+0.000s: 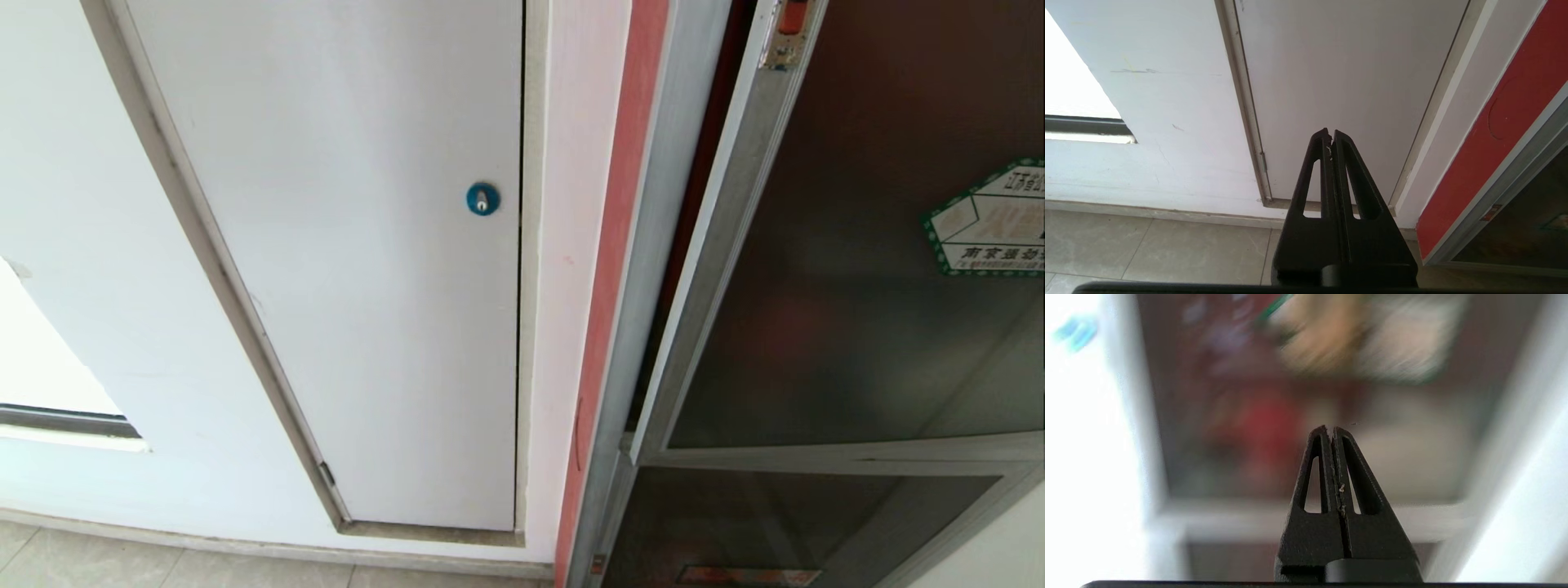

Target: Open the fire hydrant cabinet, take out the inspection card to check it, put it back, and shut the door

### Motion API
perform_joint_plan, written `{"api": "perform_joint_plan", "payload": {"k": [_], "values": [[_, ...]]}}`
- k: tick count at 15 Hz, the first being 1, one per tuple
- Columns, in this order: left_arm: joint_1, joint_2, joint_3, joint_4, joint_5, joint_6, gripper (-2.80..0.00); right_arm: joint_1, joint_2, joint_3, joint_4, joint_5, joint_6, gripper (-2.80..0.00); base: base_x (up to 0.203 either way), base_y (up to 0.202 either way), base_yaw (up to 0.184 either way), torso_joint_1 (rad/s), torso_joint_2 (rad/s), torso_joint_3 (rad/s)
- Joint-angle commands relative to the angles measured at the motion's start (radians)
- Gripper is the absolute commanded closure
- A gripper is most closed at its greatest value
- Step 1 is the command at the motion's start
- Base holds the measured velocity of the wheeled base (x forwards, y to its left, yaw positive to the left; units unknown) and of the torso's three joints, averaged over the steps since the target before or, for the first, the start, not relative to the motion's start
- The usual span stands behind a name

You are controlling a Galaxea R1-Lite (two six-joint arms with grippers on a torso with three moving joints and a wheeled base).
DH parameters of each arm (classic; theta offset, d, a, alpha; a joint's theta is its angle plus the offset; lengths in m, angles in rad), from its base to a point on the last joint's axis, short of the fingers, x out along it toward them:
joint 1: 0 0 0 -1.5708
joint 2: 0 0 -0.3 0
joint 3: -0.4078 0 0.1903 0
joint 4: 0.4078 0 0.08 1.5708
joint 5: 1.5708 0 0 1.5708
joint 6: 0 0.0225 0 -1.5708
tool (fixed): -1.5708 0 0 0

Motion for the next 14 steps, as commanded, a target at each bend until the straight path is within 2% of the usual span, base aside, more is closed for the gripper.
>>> {"api": "perform_joint_plan", "payload": {"k": [1, 3, 5, 8, 14], "values": [[0.000, 0.000, 0.000, 0.000, 0.000, 0.000, 0.00, 0.003, -0.108, 0.075, 0.100, 0.091, 0.015, 0.00, 0.000, 0.000, 0.000, 0.000, 0.00, 0.000], [0.000, 0.000, 0.000, 0.000, 0.001, 0.000, 0.00, 0.003, -0.112, 0.143, 0.131, 0.141, 0.136, 0.00, 0.000, 0.000, 0.000, 0.000, 0.00, 0.000], [0.000, 0.000, 0.000, 0.000, 0.001, 0.000, 0.00, 0.003, -0.111, 0.206, 0.125, 0.168, 0.144, 0.00, 0.000, 0.000, 0.000, 0.000, 0.00, 0.000], [0.000, 0.000, 0.000, 0.000, 0.000, 0.000, 0.00, 0.003, -0.111, 0.305, 0.005, 0.164, 0.142, 0.00, 0.000, 0.000, 0.000, 0.000, 0.00, 0.000], [0.000, 0.000, 0.000, 0.000, 0.001, 0.000, 0.00, 0.003, -0.111, 0.304, 0.050, 0.114, 0.155, 0.00, 0.000, 0.000, 0.000, 0.000, 0.00, 0.000]]}}
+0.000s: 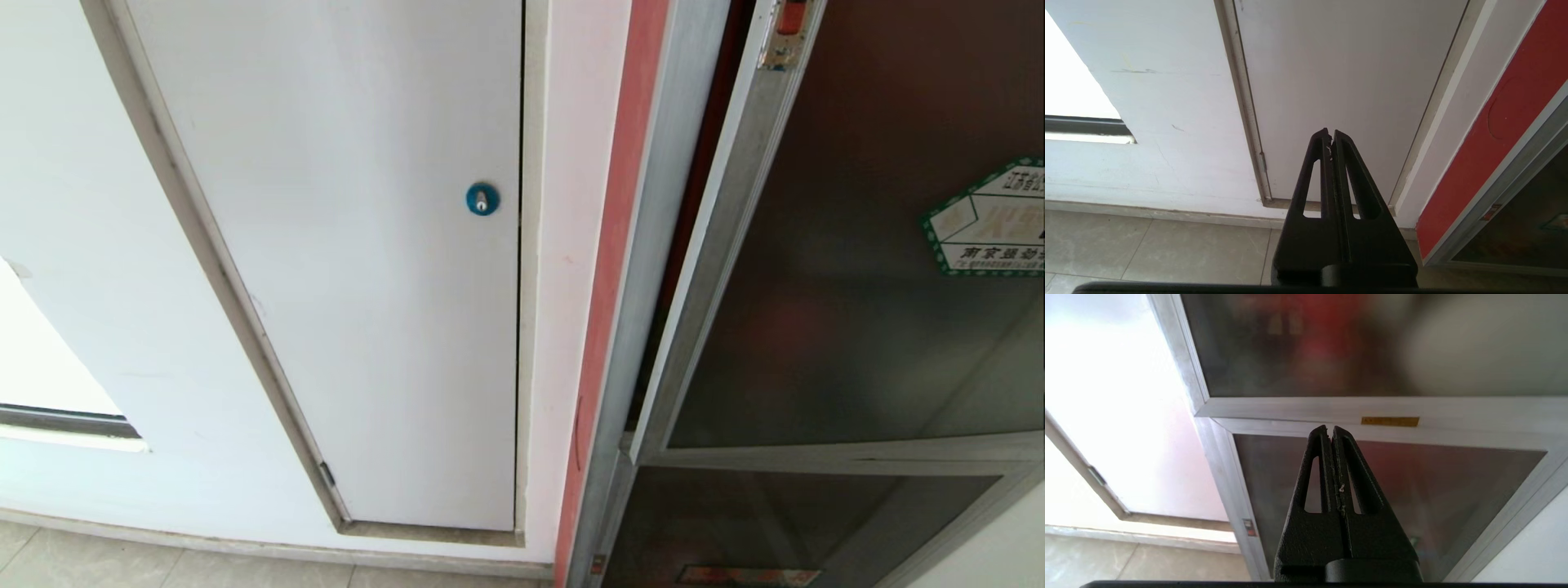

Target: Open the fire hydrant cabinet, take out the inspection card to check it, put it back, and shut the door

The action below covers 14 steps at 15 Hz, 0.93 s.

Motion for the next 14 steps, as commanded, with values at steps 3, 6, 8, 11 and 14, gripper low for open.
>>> {"api": "perform_joint_plan", "payload": {"k": [3, 6, 8, 11, 14], "values": [[0.000, 0.000, 0.000, 0.000, 0.000, 0.000, 0.00, 0.000, 0.002, 0.002, 0.027, -0.041, -0.101, 0.00, 0.000, 0.000, 0.000, 0.000, 0.00, 0.000], [0.000, 0.000, 0.000, 0.000, -0.001, 0.000, 0.00, 0.000, 0.002, -0.004, 0.087, -0.022, -0.097, 0.00, 0.000, 0.000, 0.000, 0.000, 0.00, 0.000], [0.000, 0.000, 0.000, 0.000, 0.001, 0.000, 0.00, 0.000, 0.002, -0.002, 0.081, -0.027, -0.048, 0.00, 0.000, 0.000, 0.000, 0.000, 0.00, 0.000], [0.000, 0.000, 0.000, 0.000, 0.001, 0.000, 0.00, 0.000, 0.002, -0.002, 0.081, -0.027, -0.045, 0.00, 0.000, 0.000, 0.000, 0.000, 0.00, 0.000], [0.000, 0.000, 0.000, 0.000, 0.000, 0.000, 0.00, 0.000, 0.002, -0.002, 0.080, -0.028, -0.042, 0.00, 0.000, 0.000, 0.000, 0.000, 0.00, 0.000]]}}
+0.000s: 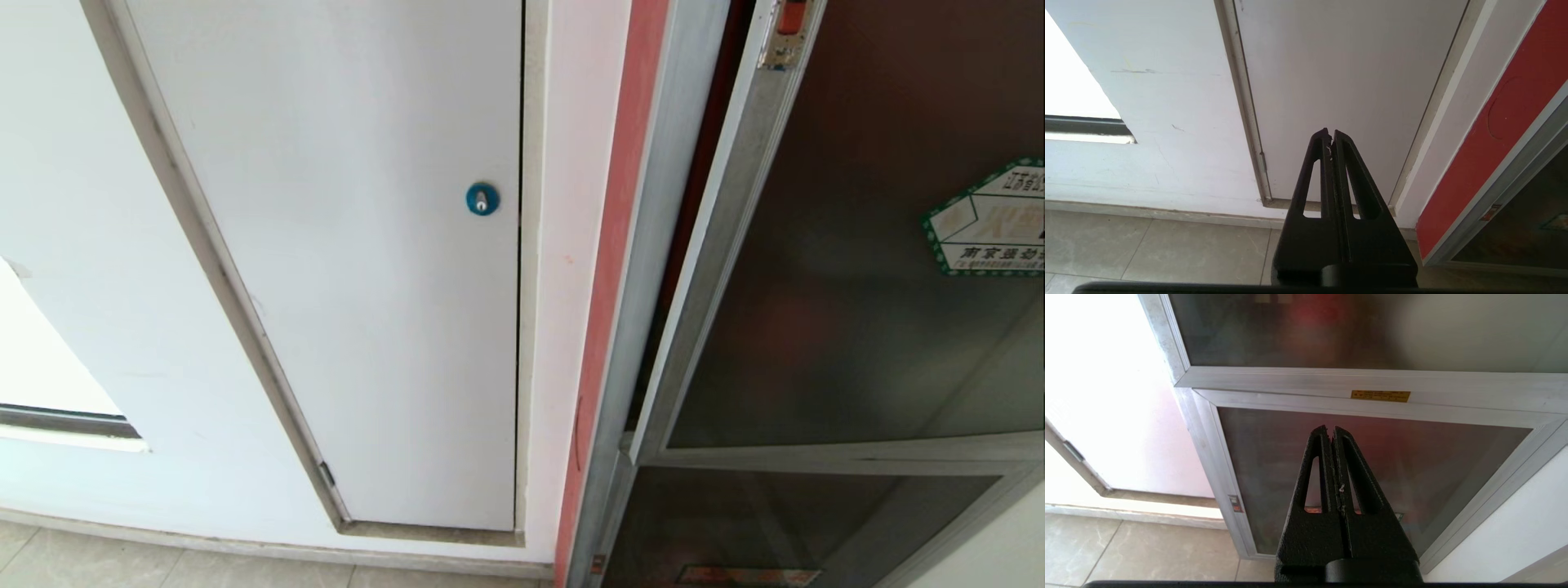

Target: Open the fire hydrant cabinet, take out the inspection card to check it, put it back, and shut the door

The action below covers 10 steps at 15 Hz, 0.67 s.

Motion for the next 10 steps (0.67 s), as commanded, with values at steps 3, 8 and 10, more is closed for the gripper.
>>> {"api": "perform_joint_plan", "payload": {"k": [3, 8, 10], "values": [[0.000, 0.000, 0.000, -0.001, 0.001, 0.000, 0.00, 0.000, 0.002, 0.000, 0.000, 0.000, -0.001, 0.00, 0.000, 0.000, 0.000, 0.000, 0.00, 0.000], [0.000, 0.006, -0.040, -0.003, -0.023, 0.027, 0.00, 0.000, 0.002, 0.000, 0.000, 0.000, -0.001, 0.00, 0.000, 0.000, 0.000, 0.000, 0.00, 0.000], [0.000, 0.099, -0.154, 0.000, -0.090, 0.002, 0.00, 0.000, 0.002, 0.000, 0.000, 0.000, -0.001, 0.00, 0.000, 0.000, 0.000, 0.000, 0.00, 0.000]]}}
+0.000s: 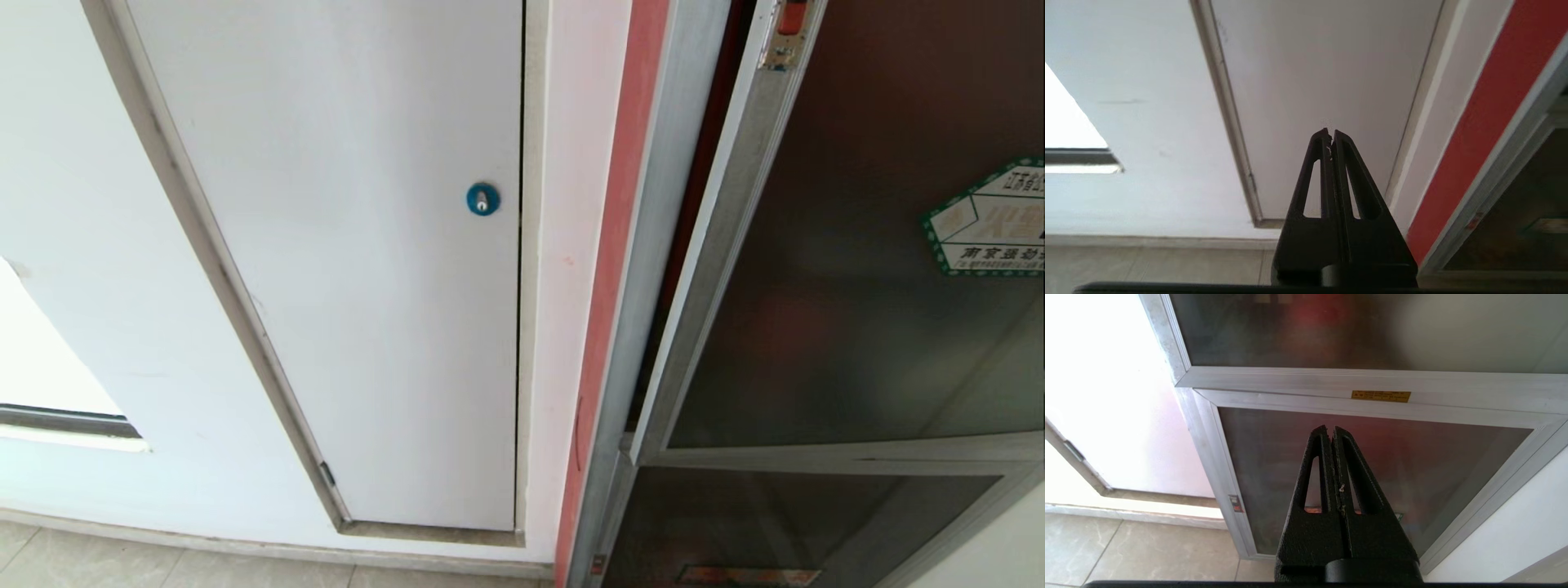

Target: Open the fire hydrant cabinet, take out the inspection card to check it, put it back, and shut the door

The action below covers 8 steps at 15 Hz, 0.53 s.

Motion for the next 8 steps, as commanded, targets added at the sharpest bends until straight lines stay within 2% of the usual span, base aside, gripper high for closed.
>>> {"api": "perform_joint_plan", "payload": {"k": [1, 3, 7, 8], "values": [[-0.001, 0.141, -0.102, 0.000, -0.029, -0.022, 0.00, 0.001, 0.002, 0.000, 0.000, 0.000, 0.000, 0.00, 0.000, 0.000, 0.000, 0.000, 0.00, 0.000], [-0.013, 0.342, -0.231, -0.004, -0.080, -0.051, 0.00, 0.001, 0.002, 0.000, 0.000, 0.000, 0.000, 0.00, 0.000, 0.000, 0.000, 0.000, 0.00, 0.000], [-0.075, 0.709, -0.463, -0.007, -0.335, -0.079, 0.00, 0.001, 0.002, 0.000, 0.000, 0.000, 0.000, 0.00, 0.000, 0.000, 0.000, 0.000, 0.00, 0.000], [-0.110, 0.795, -0.521, -0.008, -0.376, -0.082, 0.00, 0.001, 0.002, 0.000, 0.000, 0.000, 0.000, 0.00, 0.000, 0.000, 0.000, 0.000, 0.00, 0.000]]}}
